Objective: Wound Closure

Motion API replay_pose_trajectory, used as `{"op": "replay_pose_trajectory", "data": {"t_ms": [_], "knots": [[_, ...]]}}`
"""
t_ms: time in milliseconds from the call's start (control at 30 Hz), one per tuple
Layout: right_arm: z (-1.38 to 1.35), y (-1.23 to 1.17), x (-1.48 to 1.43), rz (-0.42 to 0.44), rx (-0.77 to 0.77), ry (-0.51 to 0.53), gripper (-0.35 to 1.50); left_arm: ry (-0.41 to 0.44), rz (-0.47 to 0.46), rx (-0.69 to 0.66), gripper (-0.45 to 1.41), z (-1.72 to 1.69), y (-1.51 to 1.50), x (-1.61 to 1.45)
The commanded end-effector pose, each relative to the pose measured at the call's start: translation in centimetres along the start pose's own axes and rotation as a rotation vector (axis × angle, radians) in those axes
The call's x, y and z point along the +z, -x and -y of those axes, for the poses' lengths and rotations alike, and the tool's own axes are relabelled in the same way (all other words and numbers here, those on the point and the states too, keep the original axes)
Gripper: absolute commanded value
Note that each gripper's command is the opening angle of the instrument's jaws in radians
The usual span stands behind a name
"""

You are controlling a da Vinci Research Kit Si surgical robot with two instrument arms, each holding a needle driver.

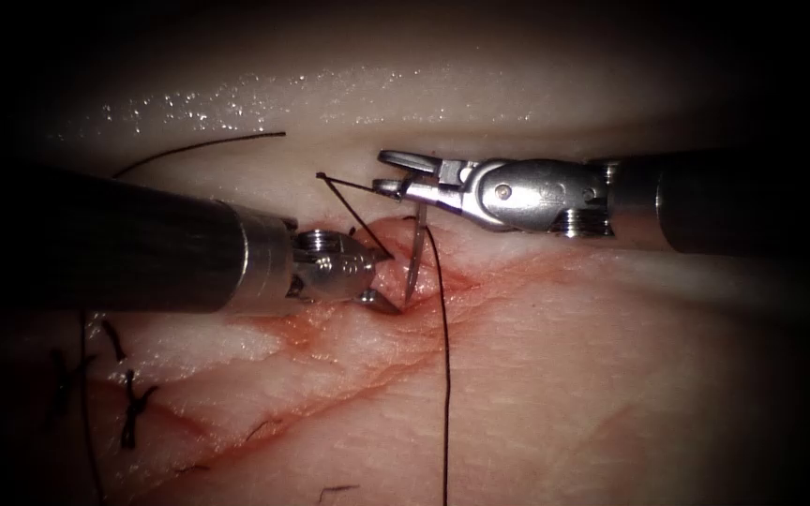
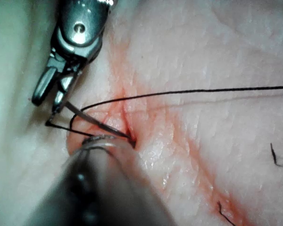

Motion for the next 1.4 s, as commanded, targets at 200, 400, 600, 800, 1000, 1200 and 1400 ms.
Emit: {"op": "replay_pose_trajectory", "data": {"t_ms": [200, 400, 600, 800, 1000, 1200, 1400], "knots": [[0.16, 0.19, 0.15, 0.015, -0.024, -0.006, -0.35, 0.002, -0.047, -0.016, 0.68, 0.06, -0.14, -0.12], [0.1, 0.09, 0.17, -0.021, -0.006, 0.026, -0.35, -0.034, -0.085, -0.014, 0.54, 0.05, -0.19, -0.29], [0.02, 0.02, 0.13, -0.003, 0.018, 0.027, -0.35, -0.084, -0.109, -0.018, 0.37, -0.17, -0.12, -0.51], [-0.04, 0.09, 0.02, 0.006, 0.067, 0.023, -0.35, -0.106, -0.096, -0.02, 0.27, -0.57, -0.05, -0.48], [-0.03, 0.11, 0.09, 0.0, 0.118, 0.031, -0.35, -0.101, -0.1, 0.007, 0.22, -0.78, -0.19, -0.43], [-0.03, 0.11, 0.1, 0.008, 0.166, 0.012, -0.35, -0.091, -0.109, 0.014, 0.21, -0.83, -0.29, -0.33], [-0.03, 0.16, 0.1, 0.055, 0.168, -0.089, -0.35, -0.088, -0.114, 0.012, 0.21, -0.85, -0.34, -0.27]]}}
